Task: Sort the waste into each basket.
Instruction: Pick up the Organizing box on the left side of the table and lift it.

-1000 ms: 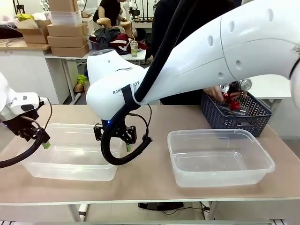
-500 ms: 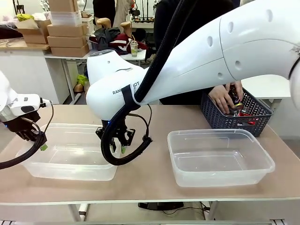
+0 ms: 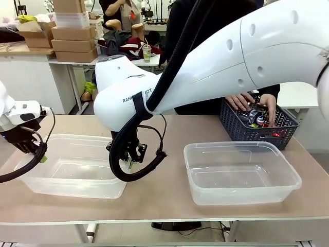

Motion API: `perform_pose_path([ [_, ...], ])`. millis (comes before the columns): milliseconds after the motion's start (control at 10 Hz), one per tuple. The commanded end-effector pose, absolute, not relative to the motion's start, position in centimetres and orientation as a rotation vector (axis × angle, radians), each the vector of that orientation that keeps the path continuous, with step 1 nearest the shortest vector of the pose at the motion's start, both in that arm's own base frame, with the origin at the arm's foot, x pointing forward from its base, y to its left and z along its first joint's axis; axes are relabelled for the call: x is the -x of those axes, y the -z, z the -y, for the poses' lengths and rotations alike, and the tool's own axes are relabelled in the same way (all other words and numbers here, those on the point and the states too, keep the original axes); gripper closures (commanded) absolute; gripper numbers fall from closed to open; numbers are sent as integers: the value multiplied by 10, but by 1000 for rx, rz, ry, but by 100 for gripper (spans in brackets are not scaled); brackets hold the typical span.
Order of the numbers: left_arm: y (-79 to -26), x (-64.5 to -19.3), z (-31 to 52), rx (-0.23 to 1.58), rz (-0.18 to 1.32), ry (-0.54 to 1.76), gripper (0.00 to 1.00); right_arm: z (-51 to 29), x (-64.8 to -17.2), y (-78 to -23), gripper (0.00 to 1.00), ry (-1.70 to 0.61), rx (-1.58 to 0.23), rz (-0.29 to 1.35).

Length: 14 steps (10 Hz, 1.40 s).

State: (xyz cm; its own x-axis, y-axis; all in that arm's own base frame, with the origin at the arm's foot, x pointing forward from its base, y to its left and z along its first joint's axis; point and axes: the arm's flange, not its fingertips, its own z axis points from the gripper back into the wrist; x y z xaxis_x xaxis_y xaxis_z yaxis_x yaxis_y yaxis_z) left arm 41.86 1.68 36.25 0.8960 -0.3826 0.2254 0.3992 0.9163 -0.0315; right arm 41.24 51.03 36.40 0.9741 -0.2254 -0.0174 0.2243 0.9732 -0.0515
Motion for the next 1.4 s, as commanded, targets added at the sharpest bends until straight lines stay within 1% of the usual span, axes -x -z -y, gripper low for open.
perform_pose_path([
  [0,-385,-415,-10,44,163,352,100,-494,-417,-385,100,174,25,-66],
  [100,-407,-419,-7,48,137,325,100,-484,-420,-404,100,127,14,-77],
  [300,-452,-430,0,55,108,299,100,-466,-420,-450,100,97,54,-40],
  [500,-490,-445,11,63,101,259,100,-449,-416,-495,100,-2,98,18],
  [600,-502,-452,14,63,134,211,100,-440,-418,-511,100,-36,115,43],
  [700,-511,-450,18,111,174,213,100,-431,-420,-518,100,-53,132,55],
  [800,-497,-439,27,92,134,251,100,-462,-412,-506,100,30,35,19],
  [1100,-497,-439,27,92,134,251,100,-462,-412,-506,100,30,35,19],
  [1200,-500,-442,32,111,128,236,94,-460,-415,-510,95,10,45,24],
  [1300,-507,-445,46,180,156,28,94,-433,-418,-510,95,25,58,17],
])
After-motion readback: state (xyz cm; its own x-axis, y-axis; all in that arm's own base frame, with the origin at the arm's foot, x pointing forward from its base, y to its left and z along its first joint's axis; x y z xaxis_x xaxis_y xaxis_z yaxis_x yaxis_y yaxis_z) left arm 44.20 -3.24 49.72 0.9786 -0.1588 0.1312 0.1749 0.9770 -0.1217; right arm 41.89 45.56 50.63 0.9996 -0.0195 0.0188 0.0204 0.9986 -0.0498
